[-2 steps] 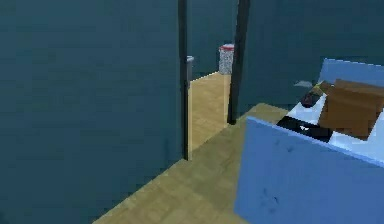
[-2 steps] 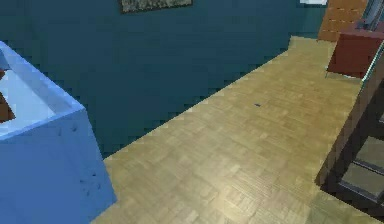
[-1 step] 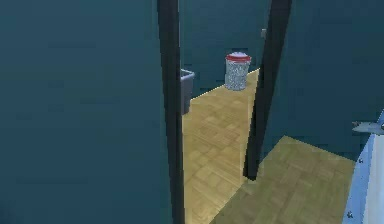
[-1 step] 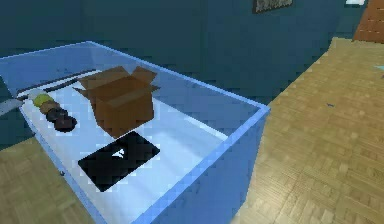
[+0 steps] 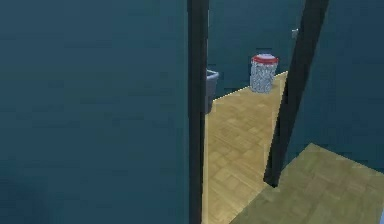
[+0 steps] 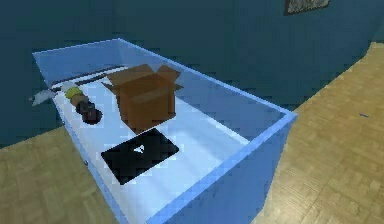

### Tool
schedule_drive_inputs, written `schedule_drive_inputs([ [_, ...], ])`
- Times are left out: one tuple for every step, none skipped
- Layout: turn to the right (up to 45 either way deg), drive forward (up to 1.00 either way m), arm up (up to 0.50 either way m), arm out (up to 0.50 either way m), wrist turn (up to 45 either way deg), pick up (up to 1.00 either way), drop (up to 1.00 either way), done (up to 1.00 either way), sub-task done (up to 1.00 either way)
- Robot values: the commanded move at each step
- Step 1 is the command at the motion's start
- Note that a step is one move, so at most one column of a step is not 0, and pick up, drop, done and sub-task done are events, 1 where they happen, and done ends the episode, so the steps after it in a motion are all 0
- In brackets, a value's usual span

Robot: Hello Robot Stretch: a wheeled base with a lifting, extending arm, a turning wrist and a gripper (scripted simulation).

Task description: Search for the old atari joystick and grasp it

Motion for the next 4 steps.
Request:
schedule_drive_inputs([
  [0.0, 0.30, 0.00, 0.00, 0.0, 0.00, 0.00, 0.00, 0.00],
  [45.0, 0.00, 0.00, 0.00, 0.0, 0.00, 0.00, 0.00, 0.00],
  [0.0, 0.45, 0.00, 0.00, 0.0, 0.00, 0.00, 0.00, 0.00],
  [-45.0, 0.00, 0.00, 0.00, 0.0, 0.00, 0.00, 0.00, 0.00],
])
